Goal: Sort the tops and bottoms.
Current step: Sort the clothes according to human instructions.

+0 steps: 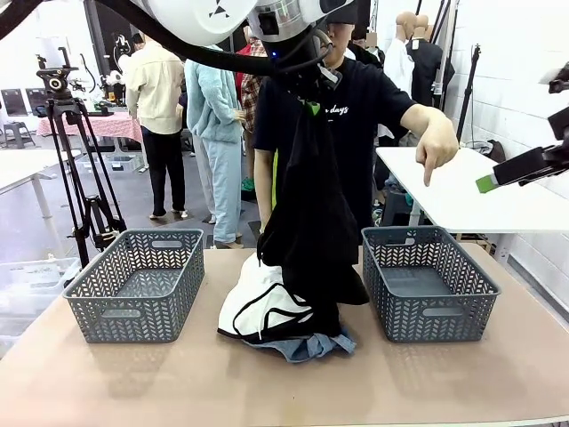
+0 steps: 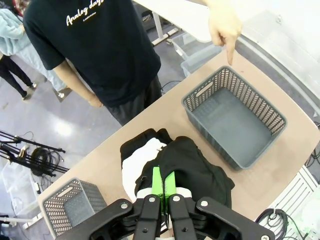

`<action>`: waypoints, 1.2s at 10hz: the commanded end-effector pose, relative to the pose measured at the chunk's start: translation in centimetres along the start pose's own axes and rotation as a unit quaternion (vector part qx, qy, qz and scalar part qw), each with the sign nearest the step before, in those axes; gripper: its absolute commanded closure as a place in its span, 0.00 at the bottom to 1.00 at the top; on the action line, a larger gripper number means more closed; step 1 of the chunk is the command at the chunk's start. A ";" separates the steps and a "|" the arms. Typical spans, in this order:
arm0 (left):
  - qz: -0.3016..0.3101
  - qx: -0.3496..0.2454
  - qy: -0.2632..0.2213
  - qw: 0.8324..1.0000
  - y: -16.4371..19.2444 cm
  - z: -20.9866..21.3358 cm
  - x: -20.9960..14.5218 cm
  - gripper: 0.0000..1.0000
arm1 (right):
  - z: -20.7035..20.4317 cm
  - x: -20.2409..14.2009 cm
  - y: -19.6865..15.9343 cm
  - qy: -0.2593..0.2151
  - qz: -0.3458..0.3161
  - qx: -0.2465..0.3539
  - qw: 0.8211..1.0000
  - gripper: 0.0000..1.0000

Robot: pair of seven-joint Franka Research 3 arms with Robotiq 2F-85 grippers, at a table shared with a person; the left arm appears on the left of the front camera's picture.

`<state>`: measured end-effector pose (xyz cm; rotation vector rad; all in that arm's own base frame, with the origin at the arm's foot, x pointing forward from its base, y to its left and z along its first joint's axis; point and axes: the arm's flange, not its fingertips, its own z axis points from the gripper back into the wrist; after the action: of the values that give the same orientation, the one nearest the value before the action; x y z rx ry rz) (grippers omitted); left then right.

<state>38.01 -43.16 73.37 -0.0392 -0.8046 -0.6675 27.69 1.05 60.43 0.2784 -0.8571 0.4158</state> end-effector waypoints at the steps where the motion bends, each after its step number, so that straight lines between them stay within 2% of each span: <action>1: 0.005 -0.023 -0.049 0.999 -1.4 -0.6 3.7 1.00 | -1.6 0.4 1.2 0.011 0.015 0.009 1.000 0.00; 4: -0.055 -0.071 -0.063 0.994 -5.7 -2.6 11.1 1.00 | -1.6 0.4 1.2 0.011 0.015 0.009 1.000 0.00; 6: -0.066 -0.109 -0.102 0.987 -7.6 -3.0 14.9 1.00 | -1.6 0.4 1.2 0.011 0.015 0.009 1.000 0.00; 8: -0.091 -0.126 -0.143 0.977 -9.2 -1.4 18.7 1.00 | -1.6 0.4 1.2 0.011 0.015 0.009 1.000 0.00; 10: -0.098 -0.080 -0.134 0.983 -8.8 -0.2 18.4 1.00 | -1.6 0.4 1.2 0.011 0.015 0.009 1.000 0.00; 11: -0.090 -0.119 -0.142 0.979 -9.3 -1.1 12.3 1.00 | -1.6 0.4 1.2 0.011 0.015 0.009 1.000 0.00; 12: -0.090 -0.119 -0.142 0.979 -9.3 -1.1 12.3 1.00 | -1.6 0.4 1.2 0.011 0.015 0.009 1.000 0.00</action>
<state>39.35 -57.54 79.50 -0.2573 -1.0110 -0.9464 28.08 2.67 59.92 0.2686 -0.8322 0.4531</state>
